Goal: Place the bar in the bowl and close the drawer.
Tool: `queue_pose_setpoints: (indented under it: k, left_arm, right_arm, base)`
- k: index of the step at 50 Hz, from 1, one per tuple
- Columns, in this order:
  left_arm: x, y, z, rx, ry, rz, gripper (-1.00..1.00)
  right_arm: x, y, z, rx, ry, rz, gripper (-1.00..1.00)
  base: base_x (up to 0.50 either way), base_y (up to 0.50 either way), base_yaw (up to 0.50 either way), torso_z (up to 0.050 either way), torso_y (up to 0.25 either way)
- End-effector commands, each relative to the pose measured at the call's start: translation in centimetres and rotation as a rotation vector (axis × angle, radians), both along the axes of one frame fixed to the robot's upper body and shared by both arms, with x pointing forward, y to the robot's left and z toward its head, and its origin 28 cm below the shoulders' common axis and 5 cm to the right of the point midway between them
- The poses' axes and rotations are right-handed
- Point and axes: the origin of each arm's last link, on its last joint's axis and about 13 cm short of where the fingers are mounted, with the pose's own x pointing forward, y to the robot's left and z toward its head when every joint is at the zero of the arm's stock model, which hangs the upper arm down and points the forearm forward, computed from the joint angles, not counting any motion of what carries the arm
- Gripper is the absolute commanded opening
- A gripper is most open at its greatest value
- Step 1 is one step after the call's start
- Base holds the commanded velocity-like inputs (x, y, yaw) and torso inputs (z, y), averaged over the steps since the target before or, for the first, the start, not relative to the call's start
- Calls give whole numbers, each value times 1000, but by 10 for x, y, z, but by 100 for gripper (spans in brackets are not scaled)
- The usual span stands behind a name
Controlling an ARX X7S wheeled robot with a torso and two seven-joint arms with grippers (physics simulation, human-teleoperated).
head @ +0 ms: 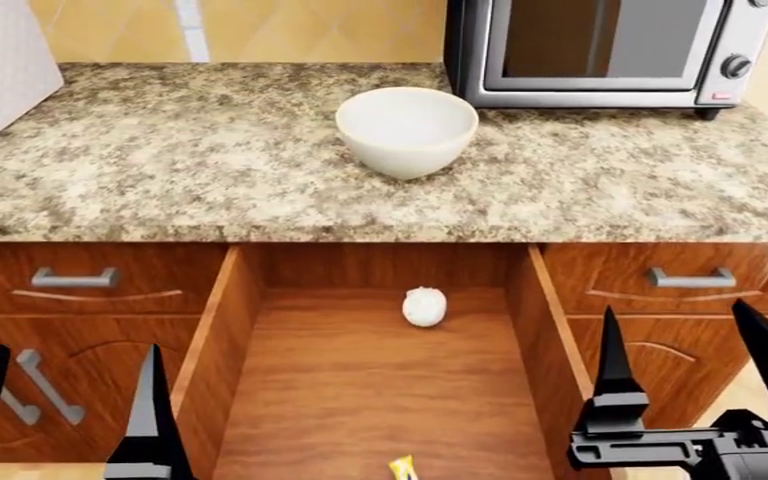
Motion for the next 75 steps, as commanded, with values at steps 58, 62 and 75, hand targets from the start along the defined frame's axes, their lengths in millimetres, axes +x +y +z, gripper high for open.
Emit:
queue_pose_setpoints:
  k: [58, 62, 75]
  left_arm:
    - [4, 2, 4, 4, 29, 3, 100]
    - [4, 2, 4, 3, 29, 3, 100]
    - [7, 3, 1, 1, 44, 0, 100]
  right_arm:
    - [64, 51, 102, -321, 749, 775, 100]
    - [68, 57, 99, -321, 799, 807, 100]
    - [75, 77, 70, -311, 918, 843, 100]
  base:
    - [37, -2, 0, 0, 0]
    - [0, 0, 0, 0, 0]
    - [0, 0, 0, 0, 0]
